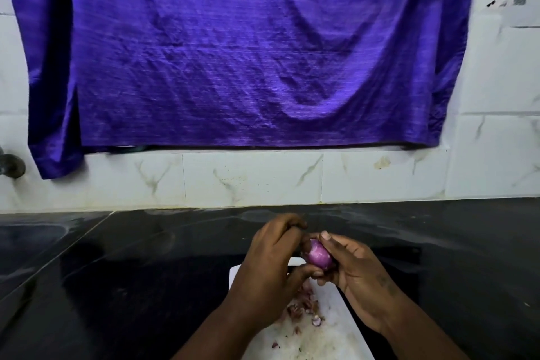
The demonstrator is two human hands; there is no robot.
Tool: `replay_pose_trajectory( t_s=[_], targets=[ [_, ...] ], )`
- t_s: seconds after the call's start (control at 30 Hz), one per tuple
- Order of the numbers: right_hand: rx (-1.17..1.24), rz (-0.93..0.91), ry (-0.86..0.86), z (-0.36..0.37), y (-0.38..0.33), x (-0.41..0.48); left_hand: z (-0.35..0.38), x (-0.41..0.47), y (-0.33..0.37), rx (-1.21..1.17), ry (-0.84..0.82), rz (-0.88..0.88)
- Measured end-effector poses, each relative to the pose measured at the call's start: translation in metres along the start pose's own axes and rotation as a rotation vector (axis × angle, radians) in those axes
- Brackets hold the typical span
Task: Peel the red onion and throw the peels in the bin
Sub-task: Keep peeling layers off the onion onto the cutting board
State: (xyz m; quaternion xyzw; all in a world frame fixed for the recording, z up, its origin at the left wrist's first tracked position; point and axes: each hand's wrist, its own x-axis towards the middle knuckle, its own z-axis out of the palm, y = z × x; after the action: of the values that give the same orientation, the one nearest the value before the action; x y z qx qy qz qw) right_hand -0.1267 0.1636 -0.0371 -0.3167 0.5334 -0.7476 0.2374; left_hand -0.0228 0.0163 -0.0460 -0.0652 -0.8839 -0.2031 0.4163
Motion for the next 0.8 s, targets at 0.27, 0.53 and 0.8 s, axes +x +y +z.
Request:
replay_pose_trajectory(
  t_s=[0.27,0.53,0.8],
  targets=[
    [0.134,0.019,-0.035,0.006,-0.008,-0.004,-0.006,0.004,0.008,0.101,-0.05,0.028],
    [0.117,0.054,-0.045,0.001,-0.009,-0.005,-0.005,0.002,0.007,-0.007,0.082,0.062],
    [0.102,0.039,-0.097,-0.001,-0.006,-0.003,-0.007,0.002,0.006,0.007,0.172,0.091]
  ],
)
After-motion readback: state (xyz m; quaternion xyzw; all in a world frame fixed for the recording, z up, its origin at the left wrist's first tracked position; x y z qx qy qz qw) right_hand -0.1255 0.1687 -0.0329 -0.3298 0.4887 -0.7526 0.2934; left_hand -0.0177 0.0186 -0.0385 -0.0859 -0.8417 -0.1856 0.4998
